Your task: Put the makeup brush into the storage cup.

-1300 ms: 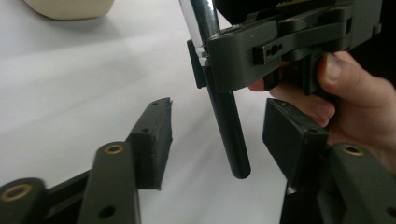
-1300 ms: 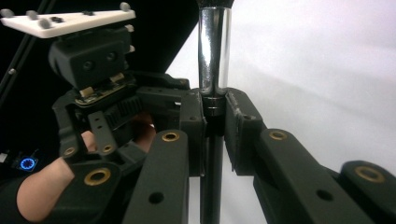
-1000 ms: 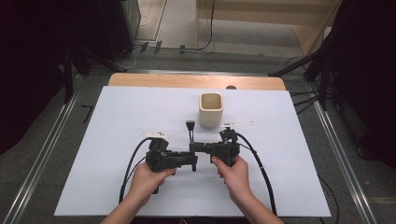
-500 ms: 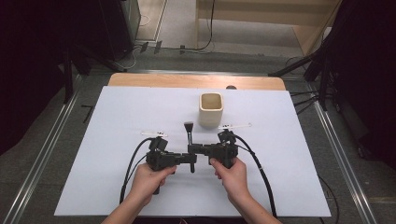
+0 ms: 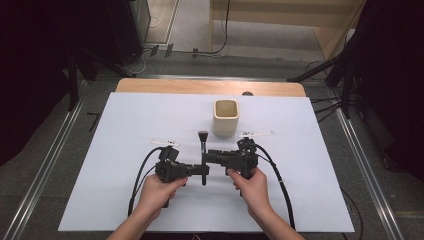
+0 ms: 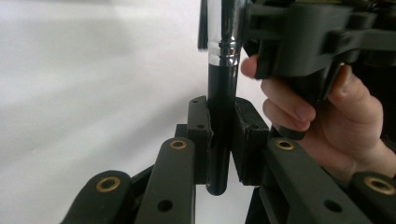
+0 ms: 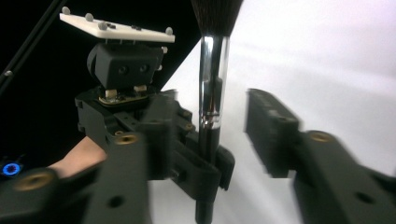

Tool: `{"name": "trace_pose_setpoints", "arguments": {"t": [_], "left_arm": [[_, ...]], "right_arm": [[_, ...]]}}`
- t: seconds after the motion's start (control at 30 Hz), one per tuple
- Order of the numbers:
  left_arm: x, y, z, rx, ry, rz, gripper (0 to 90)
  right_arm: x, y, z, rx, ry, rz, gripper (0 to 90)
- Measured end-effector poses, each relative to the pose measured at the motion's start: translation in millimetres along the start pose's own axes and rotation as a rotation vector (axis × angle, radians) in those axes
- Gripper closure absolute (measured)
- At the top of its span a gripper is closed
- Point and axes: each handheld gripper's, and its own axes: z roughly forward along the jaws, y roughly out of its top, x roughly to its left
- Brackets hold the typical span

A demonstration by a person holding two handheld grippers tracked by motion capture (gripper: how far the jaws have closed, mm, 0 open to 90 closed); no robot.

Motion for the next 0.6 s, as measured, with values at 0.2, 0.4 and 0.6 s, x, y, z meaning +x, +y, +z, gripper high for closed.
{"name": "trace_pose_setpoints", "arguments": {"t": [0.2,0.4,0.6], "left_arm": [[-1.1,0.1,0.5,0.011,0.0,0.008,79.3],[-2.7,0.3,-1.0,0.022,-0.005,0.032,79.4],[-5.3,0.3,0.5,0.041,-0.018,0.058,79.3]], "right_arm": [[-1.2,1.2,-3.6,0.01,-0.004,-0.015,44.0],[-3.9,2.0,-10.7,-0.002,0.01,-0.082,37.5],[-5.7,3.7,-15.6,0.017,0.042,-0.109,34.5]]}}
